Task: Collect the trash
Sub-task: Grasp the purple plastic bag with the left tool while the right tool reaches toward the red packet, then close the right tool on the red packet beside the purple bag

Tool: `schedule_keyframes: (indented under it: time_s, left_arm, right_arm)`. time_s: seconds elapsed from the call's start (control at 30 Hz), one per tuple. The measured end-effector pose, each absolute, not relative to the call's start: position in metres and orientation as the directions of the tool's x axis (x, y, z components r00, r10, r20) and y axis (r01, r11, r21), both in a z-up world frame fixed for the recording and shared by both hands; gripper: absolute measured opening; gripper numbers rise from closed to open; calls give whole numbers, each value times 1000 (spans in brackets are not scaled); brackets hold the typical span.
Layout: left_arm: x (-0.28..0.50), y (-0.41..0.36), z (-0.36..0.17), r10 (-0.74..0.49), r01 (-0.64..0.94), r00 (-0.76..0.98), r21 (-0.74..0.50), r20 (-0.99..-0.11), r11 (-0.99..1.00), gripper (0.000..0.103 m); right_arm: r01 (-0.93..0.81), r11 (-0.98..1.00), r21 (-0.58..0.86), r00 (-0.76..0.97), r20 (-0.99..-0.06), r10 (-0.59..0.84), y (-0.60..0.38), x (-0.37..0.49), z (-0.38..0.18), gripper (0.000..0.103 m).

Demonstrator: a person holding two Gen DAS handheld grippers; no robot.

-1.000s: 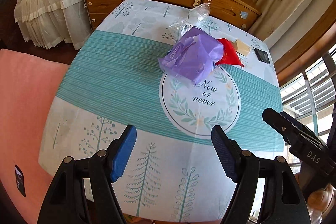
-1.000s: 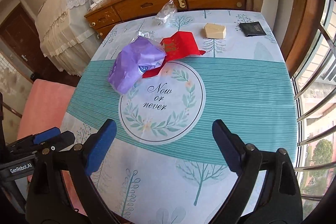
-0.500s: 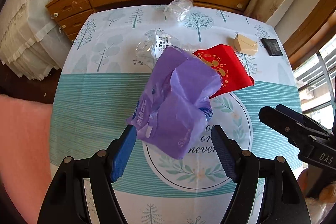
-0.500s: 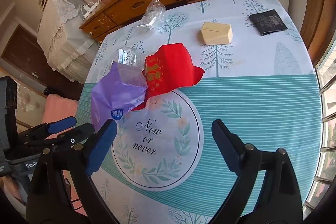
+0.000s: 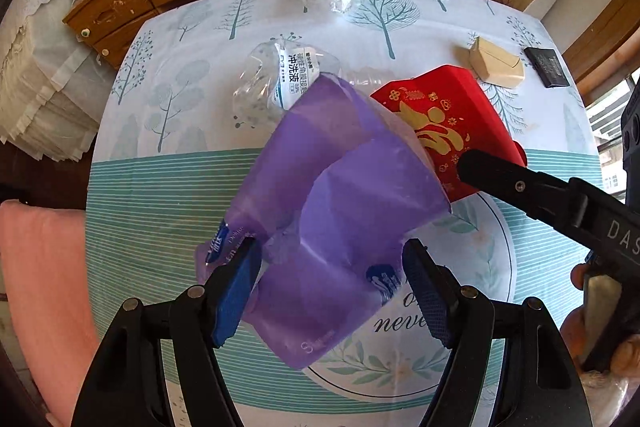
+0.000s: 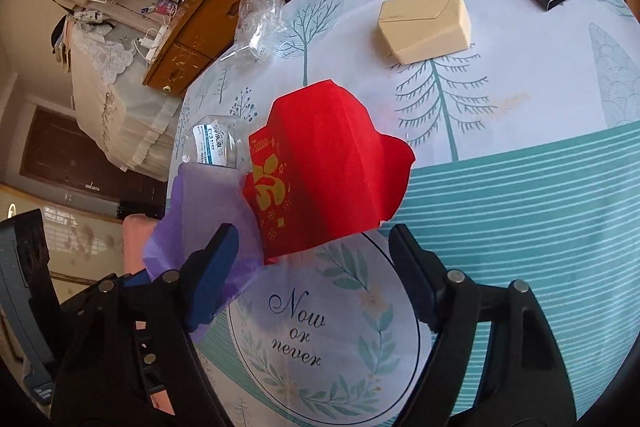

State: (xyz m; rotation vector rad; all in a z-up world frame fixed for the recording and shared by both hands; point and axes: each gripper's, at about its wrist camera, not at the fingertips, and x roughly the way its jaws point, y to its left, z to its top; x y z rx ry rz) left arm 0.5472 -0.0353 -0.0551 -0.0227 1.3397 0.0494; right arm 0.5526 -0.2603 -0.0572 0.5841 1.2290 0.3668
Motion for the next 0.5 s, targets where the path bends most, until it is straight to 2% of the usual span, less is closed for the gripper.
schedule_keyframes:
  time_s: [0.03, 0.17, 0.2, 0.23, 0.3, 0.4, 0.5]
  left_arm:
    - [549, -33, -58, 18, -56, 223, 6, -975, 998, 75]
    - [550, -24, -68, 16, -88, 209, -3, -978, 996, 73]
    - [550, -21, -71, 13, -101, 203, -8, -979, 995, 64]
    - [550, -18, -73, 3, -113, 196, -19, -981, 993, 47]
    - [548, -10, -79, -35, -149, 177, -62, -984, 987, 27]
    - [538, 0, -80, -67, -188, 195, -105, -978, 977, 11]
    - [522, 4, -74, -86, -205, 223, -133, -971, 970, 5]
  right_arm:
    - [53, 790, 611, 309, -762, 569, -258, 555, -60, 68]
    - [77, 766, 638, 316, -744, 588, -251, 564, -68, 58]
    - [78, 763, 642, 320, -741, 591, -249, 565, -69, 47]
    - [77, 761, 644, 322, -739, 592, -246, 567, -71, 37]
    - [72, 753, 654, 327, -729, 601, -244, 567, -71, 28]
    - [50, 757, 651, 345, -723, 599, -242, 563, -66, 18]
    - [25, 762, 647, 360, -717, 597, -246, 552, -56, 11]
